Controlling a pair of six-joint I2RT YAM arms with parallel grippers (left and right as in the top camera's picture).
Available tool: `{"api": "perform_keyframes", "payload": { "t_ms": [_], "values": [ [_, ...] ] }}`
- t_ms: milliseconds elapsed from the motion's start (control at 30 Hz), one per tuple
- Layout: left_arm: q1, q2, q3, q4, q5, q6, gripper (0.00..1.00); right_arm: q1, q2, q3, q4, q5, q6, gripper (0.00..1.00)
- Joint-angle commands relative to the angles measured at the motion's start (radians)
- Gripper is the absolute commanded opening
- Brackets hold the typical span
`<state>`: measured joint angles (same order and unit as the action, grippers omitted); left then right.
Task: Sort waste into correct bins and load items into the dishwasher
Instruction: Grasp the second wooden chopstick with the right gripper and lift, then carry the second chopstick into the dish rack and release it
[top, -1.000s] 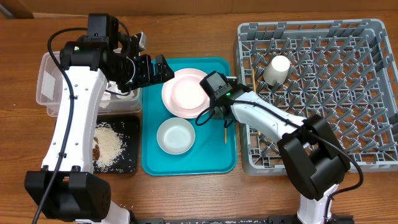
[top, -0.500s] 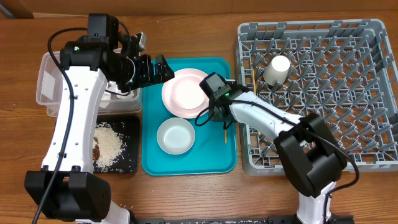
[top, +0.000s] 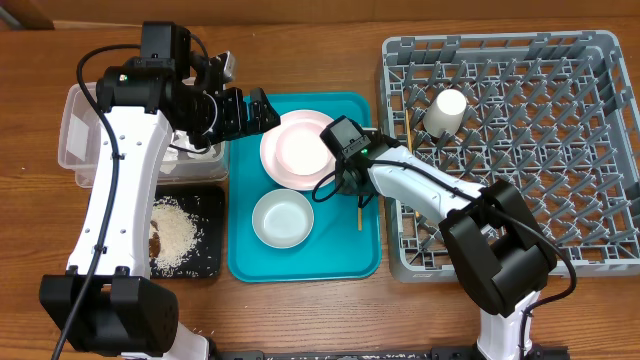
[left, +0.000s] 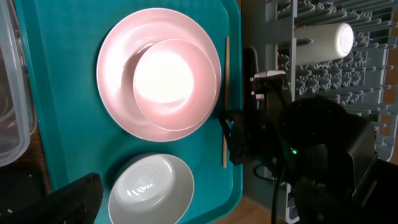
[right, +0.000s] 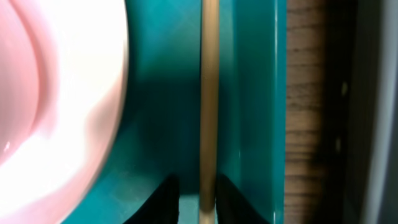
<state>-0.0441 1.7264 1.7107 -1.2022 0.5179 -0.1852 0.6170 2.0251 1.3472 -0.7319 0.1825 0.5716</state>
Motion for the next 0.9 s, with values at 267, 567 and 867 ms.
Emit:
{"api": "perform_keyframes", "payload": {
  "t_ms": [267,567,867],
  "values": [
    [-0.001,0.005,0.007,0.003,-0.005,-0.010,1.00,0.005,0.006,0.050,-0.038,-0.004,-0.005,0.08],
    [-0.002,0.005,0.007,0.003,-0.006,-0.010,1.00,0.004,-0.127,0.050,-0.040,-0.001,-0.058,0.05],
    [-0.001,0.005,0.007,0.003,-0.005,-0.010,1.00,0.002,-0.276,0.050,-0.072,0.014,-0.109,0.04]
  ]
}}
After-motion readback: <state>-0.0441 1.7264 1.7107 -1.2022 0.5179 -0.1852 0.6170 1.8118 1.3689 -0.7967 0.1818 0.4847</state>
